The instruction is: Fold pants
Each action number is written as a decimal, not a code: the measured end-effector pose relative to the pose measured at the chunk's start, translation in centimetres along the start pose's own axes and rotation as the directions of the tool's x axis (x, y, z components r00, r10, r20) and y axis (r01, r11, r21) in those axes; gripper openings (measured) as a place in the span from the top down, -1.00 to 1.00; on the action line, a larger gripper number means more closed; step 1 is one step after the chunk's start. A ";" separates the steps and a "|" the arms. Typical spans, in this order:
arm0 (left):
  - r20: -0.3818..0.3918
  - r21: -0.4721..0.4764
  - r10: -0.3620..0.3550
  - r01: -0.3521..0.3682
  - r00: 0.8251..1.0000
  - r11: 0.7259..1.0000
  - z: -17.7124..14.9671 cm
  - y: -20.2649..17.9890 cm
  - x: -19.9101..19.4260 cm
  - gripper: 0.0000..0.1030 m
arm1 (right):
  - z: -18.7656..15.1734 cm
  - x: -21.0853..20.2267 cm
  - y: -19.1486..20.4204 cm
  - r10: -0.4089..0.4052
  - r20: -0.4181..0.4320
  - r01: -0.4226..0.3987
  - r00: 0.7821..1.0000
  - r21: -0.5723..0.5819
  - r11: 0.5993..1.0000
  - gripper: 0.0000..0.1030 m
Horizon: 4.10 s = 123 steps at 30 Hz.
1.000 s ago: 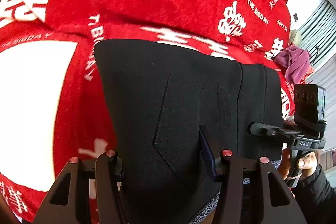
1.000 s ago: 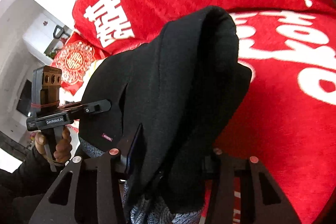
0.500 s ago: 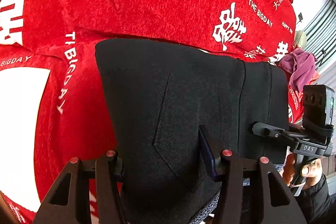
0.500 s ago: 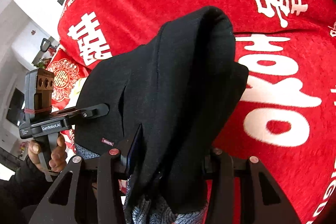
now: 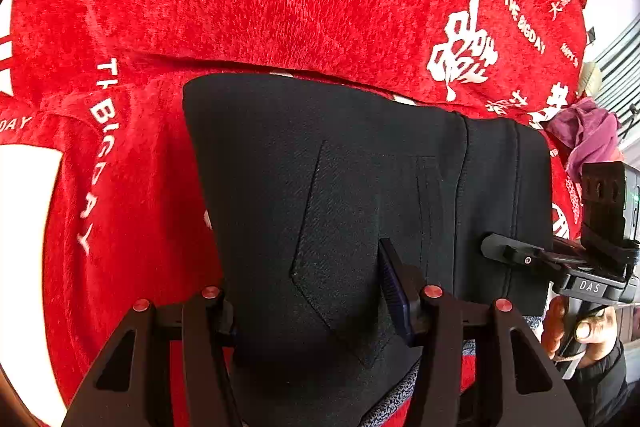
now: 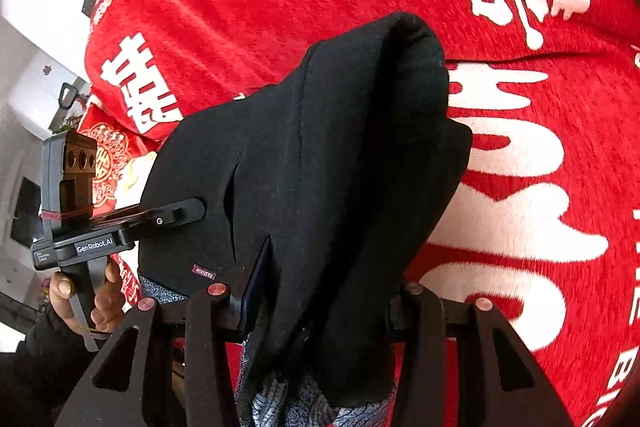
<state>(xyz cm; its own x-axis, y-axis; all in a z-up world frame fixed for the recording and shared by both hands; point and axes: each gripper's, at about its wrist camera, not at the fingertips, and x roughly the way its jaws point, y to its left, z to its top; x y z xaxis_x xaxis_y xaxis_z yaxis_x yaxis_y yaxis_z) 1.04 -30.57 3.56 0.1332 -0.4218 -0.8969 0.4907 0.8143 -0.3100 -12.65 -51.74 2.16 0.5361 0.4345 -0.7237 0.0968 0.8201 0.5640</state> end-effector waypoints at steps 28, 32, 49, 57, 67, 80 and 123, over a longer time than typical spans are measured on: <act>-0.007 -0.011 -0.082 0.082 0.997 0.997 -1.8 1.9 1.7 -0.46 | -2.5 1.4 -3.0 0.171 0.078 -0.182 0.982 0.182 0.966 -0.67; 0.015 0.064 -0.032 0.031 0.999 0.997 -1.7 0.1 0.6 -0.46 | -2.2 -0.4 -4.5 0.204 0.159 -0.238 0.966 0.231 0.944 -0.65; 0.086 0.093 0.200 -0.208 0.976 0.974 -3.4 -2.4 -0.5 -0.70 | 4.8 1.9 -1.7 -0.260 0.161 0.257 0.952 0.039 0.966 -1.00; 0.133 0.109 0.300 -0.315 0.945 0.943 -6.9 -4.6 -2.5 -0.70 | -3.4 -0.8 1.2 -0.506 0.141 0.512 0.851 -0.008 0.859 -1.00; 0.173 0.110 0.332 -0.354 0.927 0.929 -8.7 -5.5 -4.3 -0.70 | -5.5 0.6 3.4 -0.549 0.117 0.558 0.828 -0.073 0.826 -1.00; 0.175 0.079 0.355 -0.372 0.918 0.925 -8.9 -5.1 -4.9 -0.70 | -5.7 -0.1 3.7 -0.552 0.122 0.561 0.825 -0.062 0.825 -1.00; 0.136 0.071 0.362 -0.374 0.922 0.925 -8.9 -5.1 -4.0 -0.70 | -6.0 0.9 3.2 -0.557 0.100 0.565 0.824 -0.076 0.822 -1.00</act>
<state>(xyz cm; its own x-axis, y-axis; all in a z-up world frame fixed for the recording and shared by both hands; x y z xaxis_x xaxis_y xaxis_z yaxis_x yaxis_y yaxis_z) -9.64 -29.53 5.98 0.4175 -0.1480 -0.8965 0.4648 0.8826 0.0707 -16.89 -46.48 0.99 0.4715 -0.1360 -0.8713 0.3183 0.9477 0.0243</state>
